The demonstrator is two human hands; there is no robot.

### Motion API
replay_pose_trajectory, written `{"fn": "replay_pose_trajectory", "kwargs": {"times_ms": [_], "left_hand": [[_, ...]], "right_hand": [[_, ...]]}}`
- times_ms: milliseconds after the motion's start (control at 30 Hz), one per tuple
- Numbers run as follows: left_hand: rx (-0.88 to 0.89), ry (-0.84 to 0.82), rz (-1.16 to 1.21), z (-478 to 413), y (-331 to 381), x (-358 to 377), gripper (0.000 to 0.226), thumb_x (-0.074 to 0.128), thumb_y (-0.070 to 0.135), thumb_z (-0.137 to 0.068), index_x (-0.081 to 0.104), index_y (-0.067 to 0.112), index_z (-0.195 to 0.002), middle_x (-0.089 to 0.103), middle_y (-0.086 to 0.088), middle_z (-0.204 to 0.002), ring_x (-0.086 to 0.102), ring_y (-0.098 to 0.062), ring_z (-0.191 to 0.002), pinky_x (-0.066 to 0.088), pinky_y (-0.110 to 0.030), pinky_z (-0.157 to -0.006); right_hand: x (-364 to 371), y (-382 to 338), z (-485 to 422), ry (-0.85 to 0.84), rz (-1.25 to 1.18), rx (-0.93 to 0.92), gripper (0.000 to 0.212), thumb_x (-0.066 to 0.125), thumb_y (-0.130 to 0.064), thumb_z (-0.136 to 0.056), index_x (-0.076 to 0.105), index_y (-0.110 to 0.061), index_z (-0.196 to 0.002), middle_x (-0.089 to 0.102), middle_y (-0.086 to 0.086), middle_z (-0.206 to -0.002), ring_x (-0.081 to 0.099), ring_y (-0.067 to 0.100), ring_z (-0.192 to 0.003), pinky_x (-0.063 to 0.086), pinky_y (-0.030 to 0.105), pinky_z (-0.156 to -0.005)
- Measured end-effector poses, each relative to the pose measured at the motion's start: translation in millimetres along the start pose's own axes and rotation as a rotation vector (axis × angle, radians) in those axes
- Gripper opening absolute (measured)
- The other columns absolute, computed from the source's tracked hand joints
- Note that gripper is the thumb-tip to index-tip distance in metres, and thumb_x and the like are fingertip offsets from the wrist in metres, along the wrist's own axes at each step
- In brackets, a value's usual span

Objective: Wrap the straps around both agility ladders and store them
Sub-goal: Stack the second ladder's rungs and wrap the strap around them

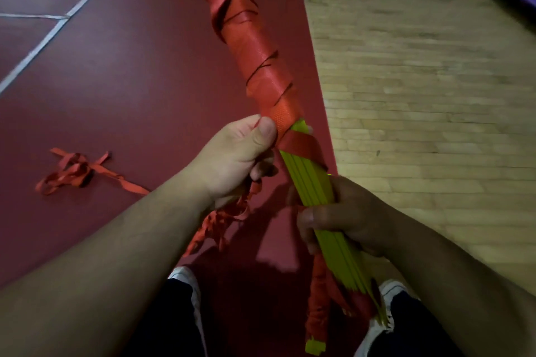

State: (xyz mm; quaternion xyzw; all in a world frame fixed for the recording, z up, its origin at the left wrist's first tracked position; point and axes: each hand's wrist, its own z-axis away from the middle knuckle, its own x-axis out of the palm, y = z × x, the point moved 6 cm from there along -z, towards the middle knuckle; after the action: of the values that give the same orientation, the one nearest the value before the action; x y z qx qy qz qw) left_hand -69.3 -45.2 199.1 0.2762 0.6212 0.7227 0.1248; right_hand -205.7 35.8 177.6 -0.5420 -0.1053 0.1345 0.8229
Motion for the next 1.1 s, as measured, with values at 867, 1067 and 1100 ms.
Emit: {"fn": "replay_pose_trajectory", "kwargs": {"times_ms": [867, 1067, 1100], "left_hand": [[0.058, 0.189, -0.693, -11.5, -4.2, -19.6, 0.047, 0.039, 0.048, -0.103, 0.048, 0.011, -0.077, 0.050, 0.003, -0.065, 0.047, -0.016, -0.057, 0.041, -0.036, -0.064], [0.178, 0.139, -0.531, -5.6, 4.9, -9.5, 0.053, 0.046, 0.065, -0.085, 0.047, 0.012, -0.082, 0.047, 0.003, -0.066, 0.046, -0.012, -0.055, 0.043, -0.032, -0.052], [0.221, 0.153, -0.526, -4.0, 12.9, -5.9, 0.054, 0.048, 0.063, -0.085, 0.047, 0.009, -0.080, 0.047, 0.002, -0.064, 0.048, -0.014, -0.055, 0.044, -0.033, -0.051]], "right_hand": [[-40.7, -3.4, 2.5, 0.610, 0.580, -0.103, 0.015, 0.080, -0.027, -0.074, 0.069, -0.021, -0.082, 0.069, 0.000, -0.070, 0.065, 0.016, -0.065, 0.053, 0.038, -0.062], [-36.1, -10.9, 17.0, 0.595, 0.511, -0.124, 0.015, 0.082, -0.025, -0.074, 0.070, -0.022, -0.083, 0.070, -0.002, -0.072, 0.065, 0.012, -0.066, 0.049, 0.030, -0.062], [-36.1, -15.7, 22.5, 0.600, 0.512, -0.142, 0.015, 0.082, -0.024, -0.074, 0.070, -0.022, -0.084, 0.070, -0.002, -0.072, 0.065, 0.012, -0.067, 0.049, 0.030, -0.062]]}}
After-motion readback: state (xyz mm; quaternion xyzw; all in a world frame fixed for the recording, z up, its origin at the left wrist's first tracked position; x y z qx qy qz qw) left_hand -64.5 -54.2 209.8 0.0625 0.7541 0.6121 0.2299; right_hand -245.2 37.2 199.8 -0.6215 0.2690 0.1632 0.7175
